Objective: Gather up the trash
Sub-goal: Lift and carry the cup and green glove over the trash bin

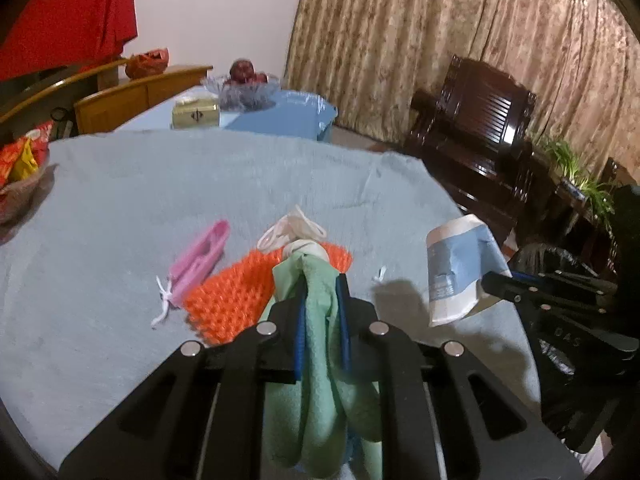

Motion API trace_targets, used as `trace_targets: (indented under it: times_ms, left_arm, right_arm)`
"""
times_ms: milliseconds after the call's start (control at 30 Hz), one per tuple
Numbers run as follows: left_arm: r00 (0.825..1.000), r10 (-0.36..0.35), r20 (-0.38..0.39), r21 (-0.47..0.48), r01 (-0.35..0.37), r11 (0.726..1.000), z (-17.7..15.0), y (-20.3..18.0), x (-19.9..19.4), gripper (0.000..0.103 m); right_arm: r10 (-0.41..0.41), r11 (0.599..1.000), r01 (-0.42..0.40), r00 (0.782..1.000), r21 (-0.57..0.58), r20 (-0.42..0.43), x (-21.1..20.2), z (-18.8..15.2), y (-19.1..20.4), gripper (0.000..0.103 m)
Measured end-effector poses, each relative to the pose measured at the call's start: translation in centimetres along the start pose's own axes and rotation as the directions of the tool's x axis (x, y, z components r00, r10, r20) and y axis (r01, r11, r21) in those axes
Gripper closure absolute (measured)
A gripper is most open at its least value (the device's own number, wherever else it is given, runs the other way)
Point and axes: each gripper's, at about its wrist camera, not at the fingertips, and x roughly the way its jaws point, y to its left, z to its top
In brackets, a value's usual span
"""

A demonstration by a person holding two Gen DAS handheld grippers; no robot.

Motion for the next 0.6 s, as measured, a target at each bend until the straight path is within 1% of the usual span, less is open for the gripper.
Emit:
trace_targets:
  times_ms: [133, 267, 400, 600]
  left_arm:
    - [0.999, -0.001, 0.041, 0.006, 0.001, 1.0, 0.7, -0.6, -1.8, 0.091]
    - [0.997, 0.005, 0.074, 0.034, -0.008, 0.999, 1.2, -1.7, -3.4, 0.091]
    - [0.996, -0.004, 0.085, 0.042, 0.001, 0.999, 1.3, -2.8, -4.3, 0.091]
    - [0.995, -0.048, 0.089, 0.075, 0.041, 0.996, 0.9, -5.4, -5.4, 0.092]
  right_arm:
    - [0.004, 1.0, -0.004, 1.0, -0.004, 0.03, -1.4, 0.6, 0.3, 0.09]
    - [0.004, 1.0, -0.003, 0.999, -0.007, 0.054, -2.7, 1.0, 0.4, 0.09]
    - [-0.001, 1.0, 0.001, 0.997, -0.011, 0.078, -4.2, 1.3, 0.4, 0.09]
    - [-0.021, 1.0, 0.022, 0.994, -0.002, 0.11, -7.0, 0.8, -0.2, 0.09]
